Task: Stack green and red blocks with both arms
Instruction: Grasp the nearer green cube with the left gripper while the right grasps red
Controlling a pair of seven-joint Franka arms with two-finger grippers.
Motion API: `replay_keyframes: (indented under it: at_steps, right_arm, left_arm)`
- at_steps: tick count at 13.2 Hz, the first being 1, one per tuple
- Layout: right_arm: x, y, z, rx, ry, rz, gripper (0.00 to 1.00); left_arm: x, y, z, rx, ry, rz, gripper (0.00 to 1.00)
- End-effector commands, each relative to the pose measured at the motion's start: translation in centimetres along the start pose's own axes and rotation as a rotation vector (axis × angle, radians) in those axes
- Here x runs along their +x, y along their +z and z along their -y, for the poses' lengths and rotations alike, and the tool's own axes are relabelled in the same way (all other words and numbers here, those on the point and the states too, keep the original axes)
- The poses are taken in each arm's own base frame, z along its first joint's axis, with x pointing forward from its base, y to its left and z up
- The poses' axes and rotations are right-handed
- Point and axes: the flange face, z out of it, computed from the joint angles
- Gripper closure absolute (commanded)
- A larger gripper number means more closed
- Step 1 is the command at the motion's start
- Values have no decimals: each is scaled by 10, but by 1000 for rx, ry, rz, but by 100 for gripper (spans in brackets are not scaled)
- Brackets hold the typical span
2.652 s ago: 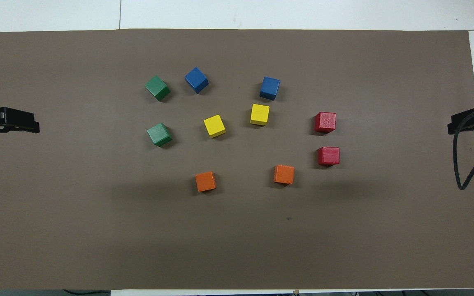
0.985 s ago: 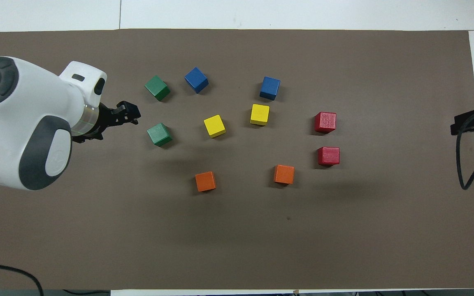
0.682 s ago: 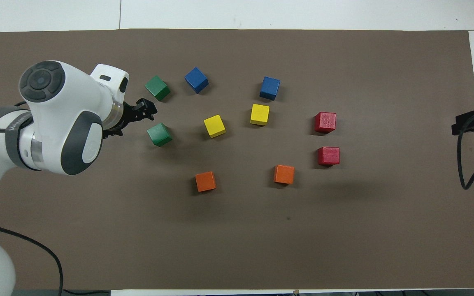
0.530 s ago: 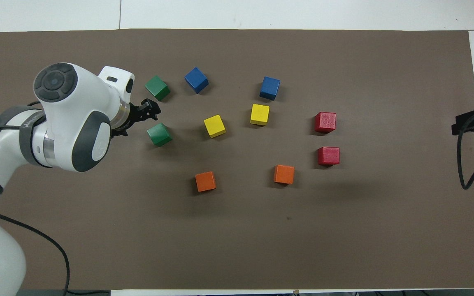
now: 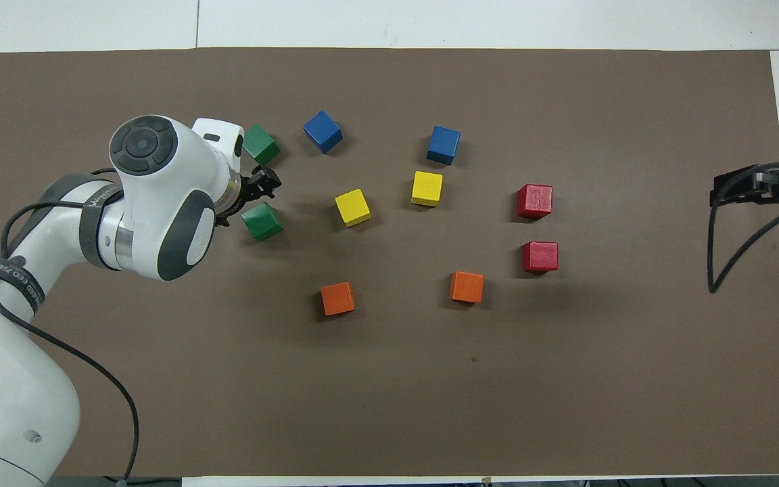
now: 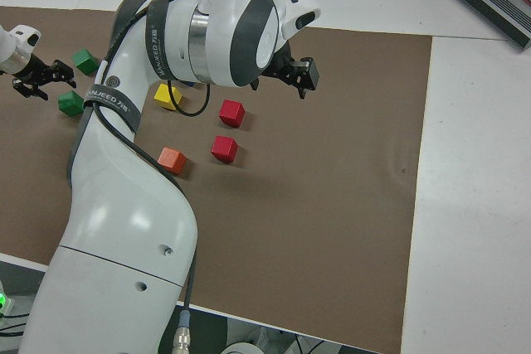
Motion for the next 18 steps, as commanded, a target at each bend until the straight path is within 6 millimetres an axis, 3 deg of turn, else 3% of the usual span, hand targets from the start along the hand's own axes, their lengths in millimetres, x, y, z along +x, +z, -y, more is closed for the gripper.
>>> replay_keyframes:
  at_steps: [1, 5, 8, 12, 14, 16, 18]
  right_arm:
    - [1, 31, 30, 6, 62, -9, 3]
    - [-2, 87, 87, 23, 145, -9, 3]
    - [-16, 127, 123, 51, 142, -29, 2]
    - [-26, 169, 147, 56, 121, -35, 2]
    - [-32, 188, 148, 61, 111, -46, 1]
    - [-45, 201, 161, 62, 81, -46, 0]
    - [-50, 208, 159, 55, 56, -32, 0]
  left_arm:
    - [-4, 17, 2, -16, -80, -38, 0]
    - [-15, 25, -3, -18, -73, -37, 0]
    - [-16, 33, -5, -11, -68, -30, 0]
    - [-21, 36, -5, -6, -61, -25, 5]
    - [-25, 40, -3, 5, -57, -18, 14]
    - [-28, 42, 0, 10, -52, -14, 40]
    - [-28, 42, 0, 13, -50, -13, 97]
